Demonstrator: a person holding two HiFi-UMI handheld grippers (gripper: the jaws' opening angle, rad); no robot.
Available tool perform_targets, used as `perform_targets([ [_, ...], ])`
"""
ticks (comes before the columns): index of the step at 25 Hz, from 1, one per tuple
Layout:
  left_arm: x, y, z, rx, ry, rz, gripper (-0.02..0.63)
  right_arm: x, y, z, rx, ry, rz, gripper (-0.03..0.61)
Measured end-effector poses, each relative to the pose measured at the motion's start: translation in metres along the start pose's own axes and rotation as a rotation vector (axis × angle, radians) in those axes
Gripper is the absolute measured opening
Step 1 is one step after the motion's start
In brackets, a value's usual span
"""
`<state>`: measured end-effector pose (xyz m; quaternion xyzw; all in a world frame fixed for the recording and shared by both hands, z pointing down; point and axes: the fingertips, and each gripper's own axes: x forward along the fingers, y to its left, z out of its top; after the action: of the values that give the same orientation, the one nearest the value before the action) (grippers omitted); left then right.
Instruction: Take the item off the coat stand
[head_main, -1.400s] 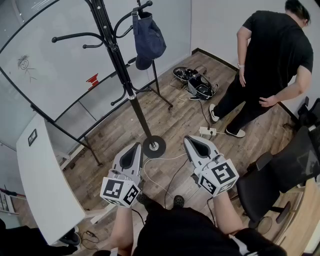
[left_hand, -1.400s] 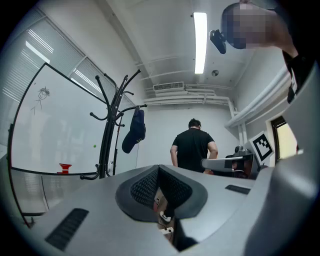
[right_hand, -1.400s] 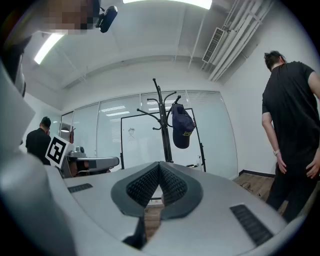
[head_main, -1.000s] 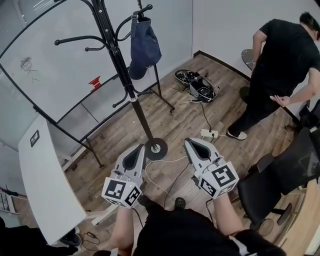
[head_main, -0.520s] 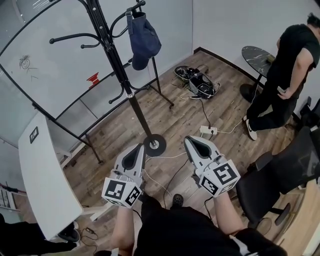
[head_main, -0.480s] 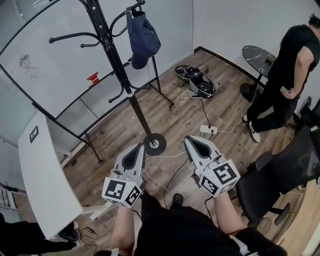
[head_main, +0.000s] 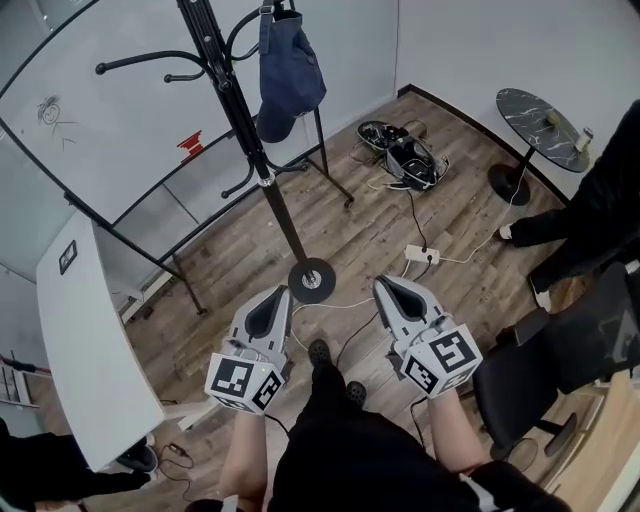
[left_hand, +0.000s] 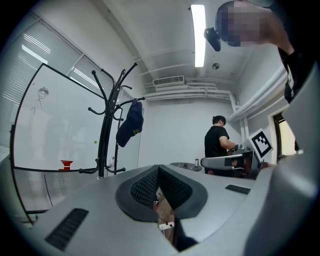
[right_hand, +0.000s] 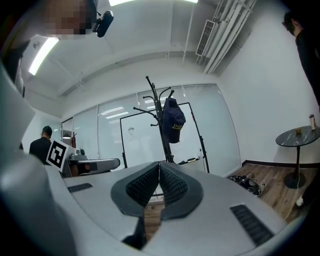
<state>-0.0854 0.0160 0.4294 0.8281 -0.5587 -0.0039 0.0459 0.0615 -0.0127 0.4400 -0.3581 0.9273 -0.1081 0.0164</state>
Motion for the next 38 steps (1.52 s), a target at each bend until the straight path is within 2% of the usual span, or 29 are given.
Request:
perform_targets([
  [6,0.026,0.022,0.006,-0.006,-0.024,-0.013,0.015,0.021,-0.014,0.005,-0.001,0.017,-0.039,0.031],
  [10,0.049,0.037,0.018,0.022,-0.049,-0.030,0.015,0.038,-0.028,0.018,-0.010,0.008,-0.068,0.031],
  [19,0.099,0.083,0.048,0.029,-0.104,-0.050,0.015,0.079,-0.050,0.046,-0.055,-0.018,-0.102,0.031],
  [26,0.121,0.125,0.057,0.019,-0.133,-0.070,0.017,0.123,-0.049,0.057,-0.090,-0.013,-0.119,0.031],
  [34,0.150,0.163,0.072,0.068,-0.157,-0.114,0.018,0.163,-0.036,0.053,-0.099,0.003,-0.117,0.031],
  [35,0.154,0.166,0.073,0.079,-0.155,-0.122,0.025,0.165,-0.036,0.052,-0.099,0.001,-0.121,0.031],
  [37,0.165,0.170,0.075,0.102,-0.147,-0.136,0.100,0.169,-0.040,0.052,-0.094,-0.004,-0.134,0.031],
  [38,0.170,0.172,0.076,0.112,-0.145,-0.141,0.106,0.169,-0.042,0.051,-0.090,-0.005,-0.140,0.031],
])
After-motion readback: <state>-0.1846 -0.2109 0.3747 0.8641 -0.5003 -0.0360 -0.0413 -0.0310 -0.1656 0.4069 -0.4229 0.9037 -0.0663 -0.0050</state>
